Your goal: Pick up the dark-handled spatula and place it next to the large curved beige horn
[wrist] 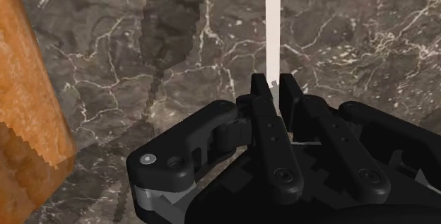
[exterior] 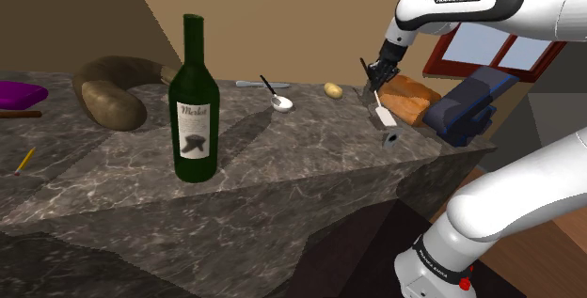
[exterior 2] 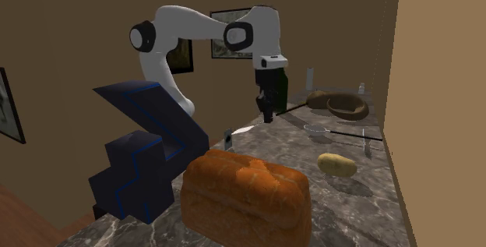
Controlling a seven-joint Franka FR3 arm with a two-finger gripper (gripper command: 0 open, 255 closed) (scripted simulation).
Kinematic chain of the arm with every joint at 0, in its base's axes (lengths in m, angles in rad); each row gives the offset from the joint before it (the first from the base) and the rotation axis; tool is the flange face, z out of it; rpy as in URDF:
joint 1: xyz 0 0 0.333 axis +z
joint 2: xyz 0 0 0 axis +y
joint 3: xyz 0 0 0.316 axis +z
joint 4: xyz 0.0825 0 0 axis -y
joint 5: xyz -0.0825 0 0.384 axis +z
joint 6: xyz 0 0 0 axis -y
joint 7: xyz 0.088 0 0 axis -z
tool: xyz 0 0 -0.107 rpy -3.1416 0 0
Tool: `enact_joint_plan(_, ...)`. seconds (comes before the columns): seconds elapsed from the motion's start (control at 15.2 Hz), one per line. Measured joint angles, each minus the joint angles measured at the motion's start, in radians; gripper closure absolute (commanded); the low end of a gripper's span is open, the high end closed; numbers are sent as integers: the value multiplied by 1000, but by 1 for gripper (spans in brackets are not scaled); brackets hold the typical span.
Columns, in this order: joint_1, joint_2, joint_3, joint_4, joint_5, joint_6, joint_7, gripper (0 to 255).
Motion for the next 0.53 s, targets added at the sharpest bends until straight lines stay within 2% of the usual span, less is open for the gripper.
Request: enact_joint_plan(0.53,2,1,4,105,3,-104,-1,255)
